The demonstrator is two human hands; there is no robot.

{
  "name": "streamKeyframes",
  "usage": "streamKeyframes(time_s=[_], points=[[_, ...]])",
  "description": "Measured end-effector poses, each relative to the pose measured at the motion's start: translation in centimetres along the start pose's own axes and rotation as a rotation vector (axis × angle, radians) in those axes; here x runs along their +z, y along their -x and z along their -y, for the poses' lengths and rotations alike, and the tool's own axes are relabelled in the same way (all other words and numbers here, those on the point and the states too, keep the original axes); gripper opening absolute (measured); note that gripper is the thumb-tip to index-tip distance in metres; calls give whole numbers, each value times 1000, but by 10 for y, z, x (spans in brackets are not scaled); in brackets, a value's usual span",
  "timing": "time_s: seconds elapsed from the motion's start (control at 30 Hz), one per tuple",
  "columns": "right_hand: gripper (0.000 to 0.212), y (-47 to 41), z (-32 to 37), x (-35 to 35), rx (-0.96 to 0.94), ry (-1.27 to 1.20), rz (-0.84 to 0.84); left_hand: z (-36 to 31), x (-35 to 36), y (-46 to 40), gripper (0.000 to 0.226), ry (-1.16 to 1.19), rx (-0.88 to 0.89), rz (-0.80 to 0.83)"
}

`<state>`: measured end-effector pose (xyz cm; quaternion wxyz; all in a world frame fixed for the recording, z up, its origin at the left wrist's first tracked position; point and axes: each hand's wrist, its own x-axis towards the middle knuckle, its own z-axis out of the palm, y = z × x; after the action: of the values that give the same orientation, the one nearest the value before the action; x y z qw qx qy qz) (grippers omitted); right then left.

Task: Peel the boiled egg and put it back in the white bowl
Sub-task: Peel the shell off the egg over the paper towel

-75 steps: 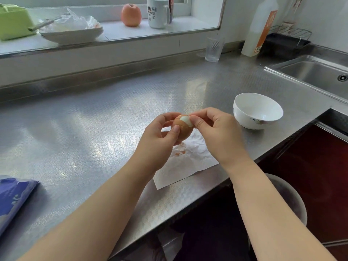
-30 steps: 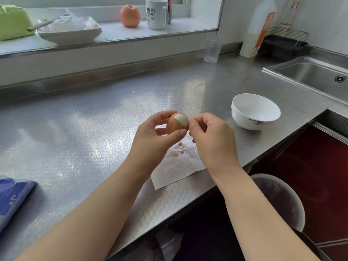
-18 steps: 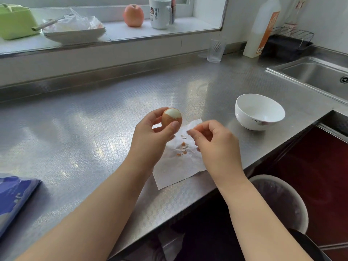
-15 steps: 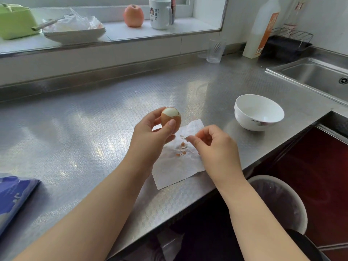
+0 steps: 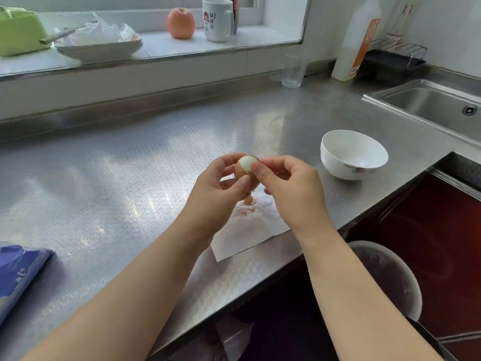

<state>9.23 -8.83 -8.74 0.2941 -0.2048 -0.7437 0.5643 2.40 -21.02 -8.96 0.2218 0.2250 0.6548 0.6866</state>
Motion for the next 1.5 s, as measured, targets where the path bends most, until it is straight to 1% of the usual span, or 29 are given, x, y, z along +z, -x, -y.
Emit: streamKeyframes(time_s=[0.13, 0.23, 0.37, 0.47, 0.57, 0.67, 0.73, 0.87, 1.13, 1.27, 1.33, 1.4, 1.5], points=[[14, -2, -1, -2, -7, -37, -16, -2, 0, 1, 35, -23, 10, 1], [8, -2, -2, -2, -55, 19, -47, -2, 0, 1, 34, -38, 15, 1], [10, -2, -5, -3, -145, 154, -92, -2, 0, 0, 34, -43, 9, 14], [12, -3, -6, -5, -211, 208, -85, -2, 0, 0, 34, -33, 2, 33], [9, -4, -7, -5, -330, 323, -113, -1, -1, -1, 33, -43, 0, 43], [10, -5, -7, -1, -450, 465, -162, -1, -1, -1, 32, -54, -3, 22], [11, -5, -9, 3, -484, 518, -184, 0, -1, -2, 31, -52, -11, -7], [12, -5, -12, 12, -482, 550, -221, 2, -1, -2, 30, -66, -21, -63], [11, 0, -18, 14, -480, 554, -204, 4, -2, -3, 30, -119, -11, -112], [9, 3, -16, 9, -484, 571, -184, 6, -5, -6, 28, -98, -17, -158], [9, 5, -15, 6, -433, 549, -122, 6, -7, -7, 30, -70, -25, -168], [11, 7, -16, 4, -341, 507, -50, 7, -8, -8, 34, -23, -48, -171], [10, 8, -18, 1, -260, 511, 3, 6, -8, -9, 34, 95, -94, -147]])
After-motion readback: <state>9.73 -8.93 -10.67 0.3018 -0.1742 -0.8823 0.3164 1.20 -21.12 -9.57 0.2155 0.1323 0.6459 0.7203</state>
